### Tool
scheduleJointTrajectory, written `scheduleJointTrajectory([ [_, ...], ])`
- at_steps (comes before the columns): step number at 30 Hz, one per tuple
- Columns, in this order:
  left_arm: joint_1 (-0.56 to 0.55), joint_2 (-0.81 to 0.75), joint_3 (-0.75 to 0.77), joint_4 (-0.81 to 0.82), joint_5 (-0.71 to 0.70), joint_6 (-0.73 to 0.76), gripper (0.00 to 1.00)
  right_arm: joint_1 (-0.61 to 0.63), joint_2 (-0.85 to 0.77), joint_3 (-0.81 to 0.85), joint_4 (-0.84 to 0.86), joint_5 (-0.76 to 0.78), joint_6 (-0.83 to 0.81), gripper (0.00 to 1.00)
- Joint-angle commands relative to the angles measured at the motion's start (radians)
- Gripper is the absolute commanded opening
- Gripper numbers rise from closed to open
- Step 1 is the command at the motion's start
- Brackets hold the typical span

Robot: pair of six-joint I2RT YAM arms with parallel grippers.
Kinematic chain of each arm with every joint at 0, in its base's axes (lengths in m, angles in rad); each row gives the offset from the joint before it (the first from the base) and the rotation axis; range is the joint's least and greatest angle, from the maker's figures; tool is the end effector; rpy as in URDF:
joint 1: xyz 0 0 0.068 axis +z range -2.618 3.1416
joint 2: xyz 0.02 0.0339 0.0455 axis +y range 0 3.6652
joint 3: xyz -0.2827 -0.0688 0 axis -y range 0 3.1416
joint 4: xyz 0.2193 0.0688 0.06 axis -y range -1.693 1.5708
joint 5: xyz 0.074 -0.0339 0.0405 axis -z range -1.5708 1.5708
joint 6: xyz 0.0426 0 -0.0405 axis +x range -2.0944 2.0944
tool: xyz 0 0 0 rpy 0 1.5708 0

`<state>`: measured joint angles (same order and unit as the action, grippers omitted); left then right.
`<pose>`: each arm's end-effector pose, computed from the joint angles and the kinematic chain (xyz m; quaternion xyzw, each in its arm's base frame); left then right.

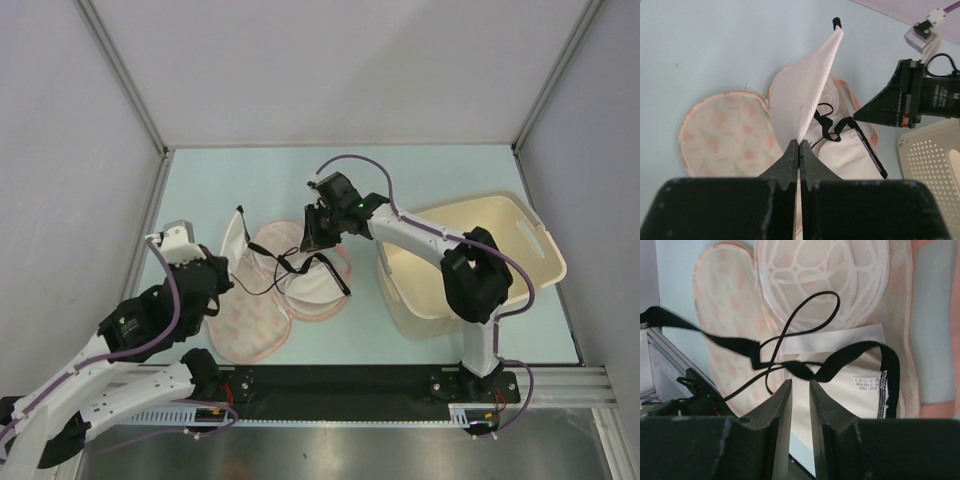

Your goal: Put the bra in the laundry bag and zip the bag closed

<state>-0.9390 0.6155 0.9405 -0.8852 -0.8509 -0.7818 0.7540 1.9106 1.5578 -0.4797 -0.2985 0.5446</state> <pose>0.0638 -0.0330 0.3494 -0.1366 0.8103 -0.0987 0.5613 0.2961 0.2952 0.2757 -0.1497 0.9116 0.3262 0.2004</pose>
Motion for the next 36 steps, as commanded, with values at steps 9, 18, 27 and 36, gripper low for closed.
scheduleJointTrajectory([
  [9,0.005,-0.149,-0.063,-0.043,0.147,0.027,0.00,0.082,0.171,0.028,0.138,-0.057,-0.064,0.19],
  [18,0.005,-0.243,-0.109,-0.018,0.259,0.111,0.00,0.162,0.238,0.031,0.185,-0.180,-0.084,0.17],
  [27,0.005,-0.128,-0.112,0.064,0.300,0.124,0.00,0.130,0.193,-0.002,0.148,-0.171,-0.069,0.17],
  [36,0.218,-0.016,-0.174,0.258,0.554,0.144,0.00,0.044,0.039,-0.019,0.007,-0.108,-0.100,0.38],
])
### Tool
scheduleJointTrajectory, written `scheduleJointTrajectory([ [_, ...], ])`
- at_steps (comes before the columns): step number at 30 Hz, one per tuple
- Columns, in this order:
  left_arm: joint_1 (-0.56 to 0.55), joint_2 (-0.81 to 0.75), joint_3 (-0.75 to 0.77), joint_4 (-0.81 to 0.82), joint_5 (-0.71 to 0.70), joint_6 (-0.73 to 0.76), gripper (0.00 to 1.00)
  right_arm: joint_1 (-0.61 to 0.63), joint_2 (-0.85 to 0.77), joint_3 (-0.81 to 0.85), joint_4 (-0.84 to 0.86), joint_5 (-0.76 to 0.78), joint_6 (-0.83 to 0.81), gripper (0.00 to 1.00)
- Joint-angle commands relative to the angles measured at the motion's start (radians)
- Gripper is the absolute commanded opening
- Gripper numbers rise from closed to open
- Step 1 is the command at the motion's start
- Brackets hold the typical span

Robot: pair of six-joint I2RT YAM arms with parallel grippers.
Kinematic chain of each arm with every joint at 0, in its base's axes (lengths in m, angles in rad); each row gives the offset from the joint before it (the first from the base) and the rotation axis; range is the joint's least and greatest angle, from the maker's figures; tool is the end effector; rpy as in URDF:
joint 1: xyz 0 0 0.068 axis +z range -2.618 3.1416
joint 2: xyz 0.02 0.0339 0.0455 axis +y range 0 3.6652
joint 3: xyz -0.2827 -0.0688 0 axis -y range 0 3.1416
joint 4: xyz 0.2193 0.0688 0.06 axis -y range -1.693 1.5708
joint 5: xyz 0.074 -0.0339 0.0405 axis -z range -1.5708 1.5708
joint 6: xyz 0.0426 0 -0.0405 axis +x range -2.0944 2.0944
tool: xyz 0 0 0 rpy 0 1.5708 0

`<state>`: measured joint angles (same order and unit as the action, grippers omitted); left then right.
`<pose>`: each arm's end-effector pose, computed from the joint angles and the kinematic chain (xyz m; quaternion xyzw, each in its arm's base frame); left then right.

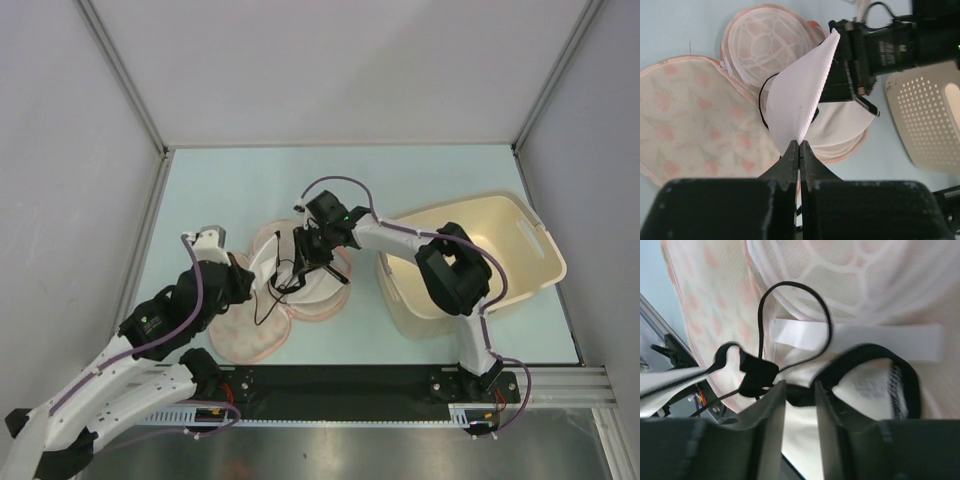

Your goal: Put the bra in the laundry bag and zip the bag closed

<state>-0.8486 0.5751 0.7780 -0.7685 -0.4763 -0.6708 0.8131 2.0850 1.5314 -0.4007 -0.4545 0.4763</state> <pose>0.0675 -0.0471 0.3103 -0.0376 0.8583 -0.1725 0.4818 0.2902 0.3340 0.2038 -0.2230 0.9038 0.3492 0.1072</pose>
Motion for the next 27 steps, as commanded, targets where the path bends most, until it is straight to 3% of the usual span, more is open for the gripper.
scheduleJointTrajectory([
  [1,0.163,0.035,-0.016,0.178,0.224,0.054,0.00,-0.018,-0.152,0.012,-0.110,0.068,-0.048,0.45],
  [7,0.377,0.172,-0.022,0.288,0.537,0.157,0.00,-0.078,-0.238,0.019,-0.254,0.163,-0.130,0.56],
  [15,0.661,0.369,-0.072,0.561,1.012,0.257,0.00,-0.134,-0.243,-0.020,-0.311,0.068,-0.200,0.74],
  [18,0.762,0.460,-0.074,0.629,1.216,0.261,0.00,-0.147,-0.232,-0.025,-0.331,0.063,-0.217,0.75],
  [23,0.838,0.655,-0.059,0.722,1.406,0.238,0.00,-0.172,-0.198,-0.019,-0.362,0.034,-0.251,0.77],
  [27,0.845,0.744,-0.062,0.808,1.414,0.177,0.00,-0.173,-0.172,-0.008,-0.372,0.019,-0.260,0.74],
])
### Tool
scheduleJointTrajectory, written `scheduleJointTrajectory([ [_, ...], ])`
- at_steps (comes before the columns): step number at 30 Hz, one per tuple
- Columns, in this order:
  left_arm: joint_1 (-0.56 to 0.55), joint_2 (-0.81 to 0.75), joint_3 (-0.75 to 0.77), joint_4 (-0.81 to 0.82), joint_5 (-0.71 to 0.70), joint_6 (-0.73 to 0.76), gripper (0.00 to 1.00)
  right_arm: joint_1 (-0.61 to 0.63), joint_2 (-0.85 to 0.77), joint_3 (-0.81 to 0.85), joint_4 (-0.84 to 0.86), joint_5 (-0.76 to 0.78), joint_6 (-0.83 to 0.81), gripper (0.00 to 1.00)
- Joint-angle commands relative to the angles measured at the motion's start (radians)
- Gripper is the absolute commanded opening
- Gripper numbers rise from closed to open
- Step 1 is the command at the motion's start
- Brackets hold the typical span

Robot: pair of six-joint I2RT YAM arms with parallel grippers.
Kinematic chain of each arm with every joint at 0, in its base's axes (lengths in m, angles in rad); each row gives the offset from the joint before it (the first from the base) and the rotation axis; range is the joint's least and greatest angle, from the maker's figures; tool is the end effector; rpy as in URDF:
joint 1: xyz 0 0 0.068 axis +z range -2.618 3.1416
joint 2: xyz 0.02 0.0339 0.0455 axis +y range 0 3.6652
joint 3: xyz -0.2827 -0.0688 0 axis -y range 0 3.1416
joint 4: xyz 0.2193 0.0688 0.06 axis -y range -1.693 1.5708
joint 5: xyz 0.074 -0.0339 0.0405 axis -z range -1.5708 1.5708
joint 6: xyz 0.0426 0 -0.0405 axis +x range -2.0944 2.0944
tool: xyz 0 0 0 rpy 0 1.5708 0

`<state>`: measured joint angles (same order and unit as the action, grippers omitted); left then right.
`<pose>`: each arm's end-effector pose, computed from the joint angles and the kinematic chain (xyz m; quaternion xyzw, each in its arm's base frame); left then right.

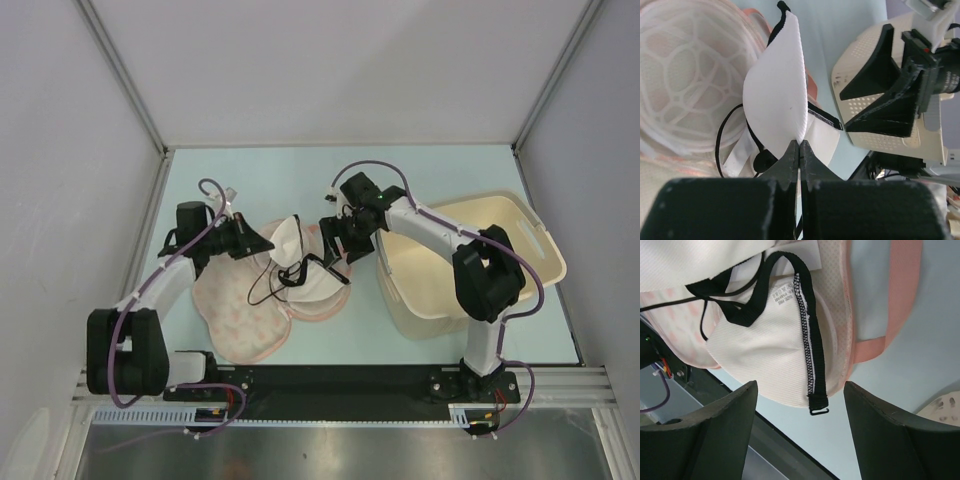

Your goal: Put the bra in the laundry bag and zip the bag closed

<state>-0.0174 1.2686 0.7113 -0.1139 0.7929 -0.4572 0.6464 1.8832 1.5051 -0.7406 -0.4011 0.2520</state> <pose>0.2345 -0.0344 0.2537 -0.0174 0.8473 -0.4323 0.3081 0.2952 0.2435 0.2555 -0.2309 0.9278 0.2703 0.1135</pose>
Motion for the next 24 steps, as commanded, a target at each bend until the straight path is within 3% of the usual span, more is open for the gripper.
scheduleJointTrajectory([
  [1,0.014,0.063,0.004,0.164,0.144,-0.047,0.00,-0.010,0.033,0.018,-0.034,-0.035,-0.034,0.73],
  [6,0.059,0.136,0.030,0.073,0.074,-0.041,0.00,-0.008,0.051,0.006,-0.029,-0.033,-0.017,0.64],
  [17,0.086,0.250,0.076,-0.078,-0.043,0.000,0.00,-0.002,0.067,-0.040,0.000,-0.050,-0.002,0.55],
  [20,0.086,0.294,0.115,-0.121,-0.072,0.040,0.00,0.001,0.079,-0.049,0.001,-0.058,0.004,0.44],
  [24,0.080,0.337,0.192,-0.176,-0.084,0.103,0.00,0.007,0.077,-0.065,0.010,-0.056,0.009,0.45],
])
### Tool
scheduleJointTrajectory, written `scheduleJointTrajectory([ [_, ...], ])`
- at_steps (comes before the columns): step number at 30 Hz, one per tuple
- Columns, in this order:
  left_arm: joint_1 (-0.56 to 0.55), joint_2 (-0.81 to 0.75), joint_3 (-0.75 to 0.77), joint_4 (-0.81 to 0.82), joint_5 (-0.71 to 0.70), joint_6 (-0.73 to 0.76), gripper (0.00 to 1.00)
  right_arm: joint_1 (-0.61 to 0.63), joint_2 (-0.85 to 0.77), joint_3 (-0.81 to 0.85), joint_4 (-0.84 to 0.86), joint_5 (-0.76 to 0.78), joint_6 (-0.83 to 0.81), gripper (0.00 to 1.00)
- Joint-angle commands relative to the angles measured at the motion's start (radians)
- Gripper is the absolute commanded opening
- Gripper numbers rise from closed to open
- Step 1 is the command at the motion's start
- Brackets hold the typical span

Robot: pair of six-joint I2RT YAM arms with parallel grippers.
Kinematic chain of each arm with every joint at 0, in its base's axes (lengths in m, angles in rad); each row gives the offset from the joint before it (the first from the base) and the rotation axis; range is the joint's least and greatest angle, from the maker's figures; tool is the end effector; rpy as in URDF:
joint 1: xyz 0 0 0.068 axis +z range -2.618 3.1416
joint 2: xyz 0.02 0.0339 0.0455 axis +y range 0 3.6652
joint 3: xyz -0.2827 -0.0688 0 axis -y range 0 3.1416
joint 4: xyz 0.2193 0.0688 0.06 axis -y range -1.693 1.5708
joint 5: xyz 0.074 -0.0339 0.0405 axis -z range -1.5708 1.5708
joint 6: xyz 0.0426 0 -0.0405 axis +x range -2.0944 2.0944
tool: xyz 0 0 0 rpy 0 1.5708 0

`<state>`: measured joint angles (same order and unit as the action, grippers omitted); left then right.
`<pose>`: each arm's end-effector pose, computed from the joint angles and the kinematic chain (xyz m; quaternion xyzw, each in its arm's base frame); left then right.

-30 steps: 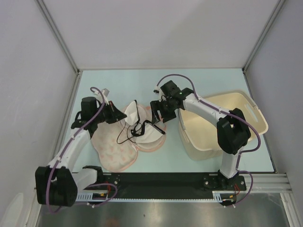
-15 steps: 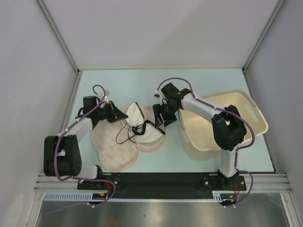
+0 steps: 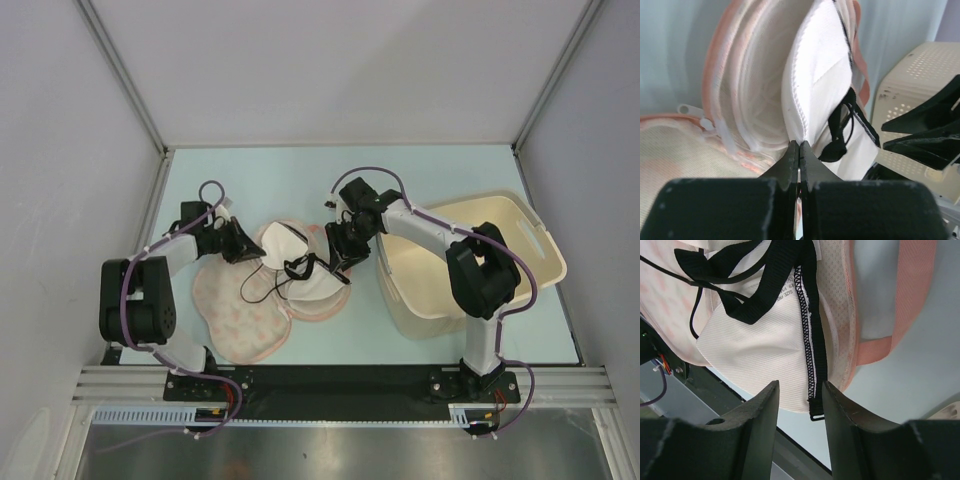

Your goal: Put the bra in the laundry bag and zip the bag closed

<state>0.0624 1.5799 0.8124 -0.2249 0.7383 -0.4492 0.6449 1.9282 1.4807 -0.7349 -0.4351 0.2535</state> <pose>0.2810 -0.0112 0.1988 -0.1266 0.8909 -0.3905 0.1945 0.2971 0.2459 0.2333 -0.2272 0.9317 0.2726 0.0778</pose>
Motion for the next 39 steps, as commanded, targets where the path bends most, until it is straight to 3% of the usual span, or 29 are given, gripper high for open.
scheduleJointTrajectory([
  [1,0.001,0.035,0.108,-0.086,-0.045,0.113,0.00,0.009,0.035,-0.040,0.005,-0.022,0.006,0.44],
  [13,-0.001,0.238,0.326,-0.422,-0.117,0.365,0.00,0.018,0.052,-0.042,-0.012,-0.011,-0.013,0.46],
  [24,-0.018,0.227,0.353,-0.475,-0.181,0.406,0.01,0.085,0.089,0.021,-0.083,0.206,-0.056,0.47],
  [29,-0.052,0.204,0.375,-0.478,-0.212,0.415,0.04,0.104,0.049,0.020,-0.072,0.187,-0.030,0.46],
  [39,-0.113,0.198,0.416,-0.493,-0.339,0.432,0.04,0.113,0.015,-0.026,-0.004,-0.022,0.131,0.41],
])
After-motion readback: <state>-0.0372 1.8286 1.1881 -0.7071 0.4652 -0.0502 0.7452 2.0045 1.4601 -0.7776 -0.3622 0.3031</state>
